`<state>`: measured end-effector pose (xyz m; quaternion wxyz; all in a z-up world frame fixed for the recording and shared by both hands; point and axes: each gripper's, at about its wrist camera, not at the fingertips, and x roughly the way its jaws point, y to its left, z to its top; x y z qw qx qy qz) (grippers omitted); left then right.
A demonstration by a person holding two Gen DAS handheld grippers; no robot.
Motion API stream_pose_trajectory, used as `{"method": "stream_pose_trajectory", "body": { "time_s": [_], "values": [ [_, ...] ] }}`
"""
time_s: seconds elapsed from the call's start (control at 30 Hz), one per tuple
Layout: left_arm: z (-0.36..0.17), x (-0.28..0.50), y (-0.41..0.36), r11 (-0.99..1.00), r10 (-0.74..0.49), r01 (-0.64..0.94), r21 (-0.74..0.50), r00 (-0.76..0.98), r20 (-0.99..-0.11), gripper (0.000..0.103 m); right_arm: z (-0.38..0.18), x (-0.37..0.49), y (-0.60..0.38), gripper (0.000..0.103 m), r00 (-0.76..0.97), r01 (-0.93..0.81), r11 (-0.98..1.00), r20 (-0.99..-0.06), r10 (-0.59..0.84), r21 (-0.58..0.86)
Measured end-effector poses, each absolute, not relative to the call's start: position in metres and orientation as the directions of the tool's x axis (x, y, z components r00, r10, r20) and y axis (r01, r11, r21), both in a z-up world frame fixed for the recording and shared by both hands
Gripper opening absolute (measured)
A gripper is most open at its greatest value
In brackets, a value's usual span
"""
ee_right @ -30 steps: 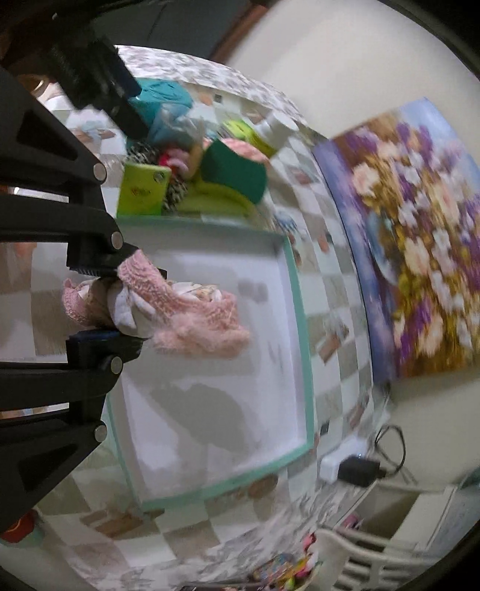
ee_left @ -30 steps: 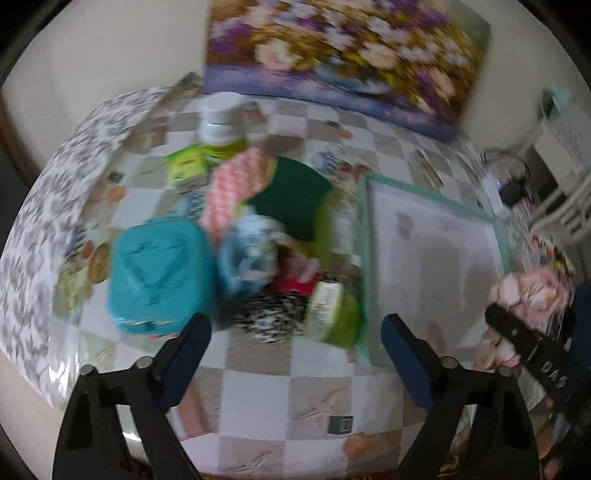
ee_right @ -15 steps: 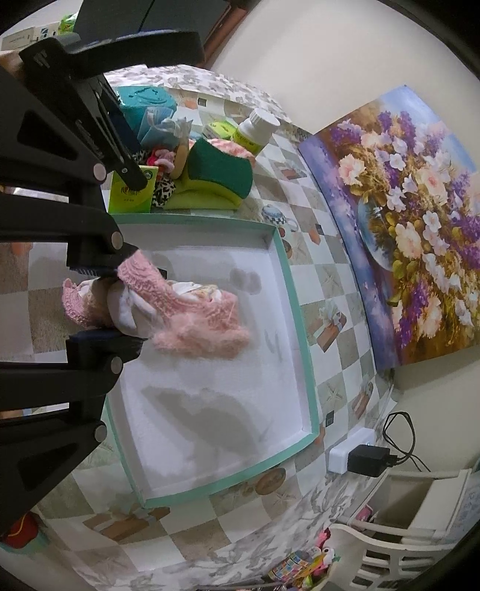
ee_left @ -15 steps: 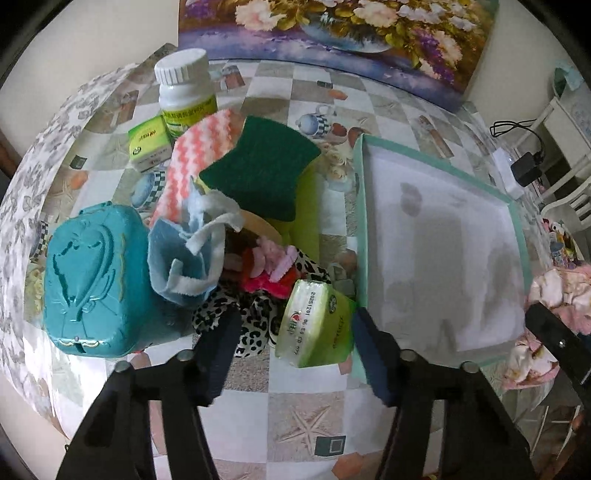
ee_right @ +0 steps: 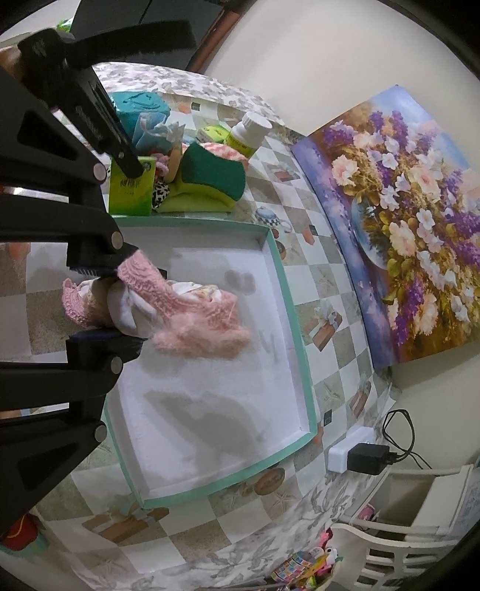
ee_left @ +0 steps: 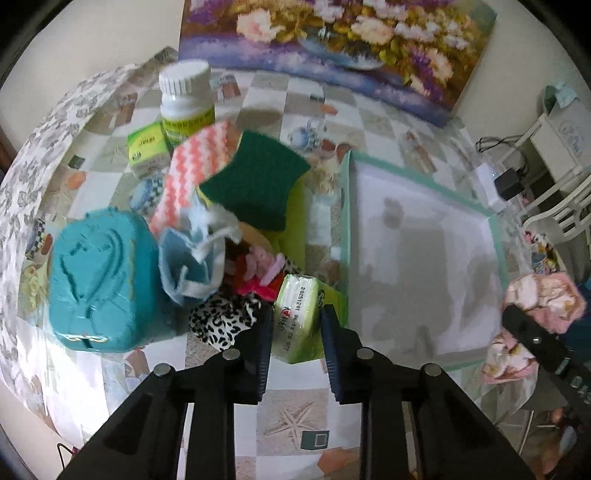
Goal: Organize soft objects
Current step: 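Carry pink cloth to tray with right tool while left tool carries green tissue pack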
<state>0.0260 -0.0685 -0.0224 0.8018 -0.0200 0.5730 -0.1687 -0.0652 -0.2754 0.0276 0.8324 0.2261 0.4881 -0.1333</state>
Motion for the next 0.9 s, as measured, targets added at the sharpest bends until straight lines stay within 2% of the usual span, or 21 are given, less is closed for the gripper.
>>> {"method": "stream_pose_trajectory", "body": {
  "time_s": [0.3, 0.6, 0.9],
  "values": [
    [0.013, 0.012, -0.084, 0.888, -0.424, 0.344, -0.304, 0.360, -0.831, 0.027, 0.023, -0.067, -0.301, 0.023, 0.460, 0.523, 0.823, -0.887, -0.052, 0.223],
    [-0.010, -0.005, -0.151, 0.817, -0.477, 0.480, -0.319, 0.251, -0.843, 0.027, -0.009, -0.083, -0.363, 0.023, 0.342, 0.684, 0.717, -0.928, -0.150, 0.136],
    [-0.040, 0.013, -0.179, 0.818, -0.472, 0.468, -0.334, 0.214, -0.855, 0.027, -0.023, -0.090, -0.391, 0.026, 0.332, 0.728, 0.668, -0.931, -0.152, 0.151]
  ]
}}
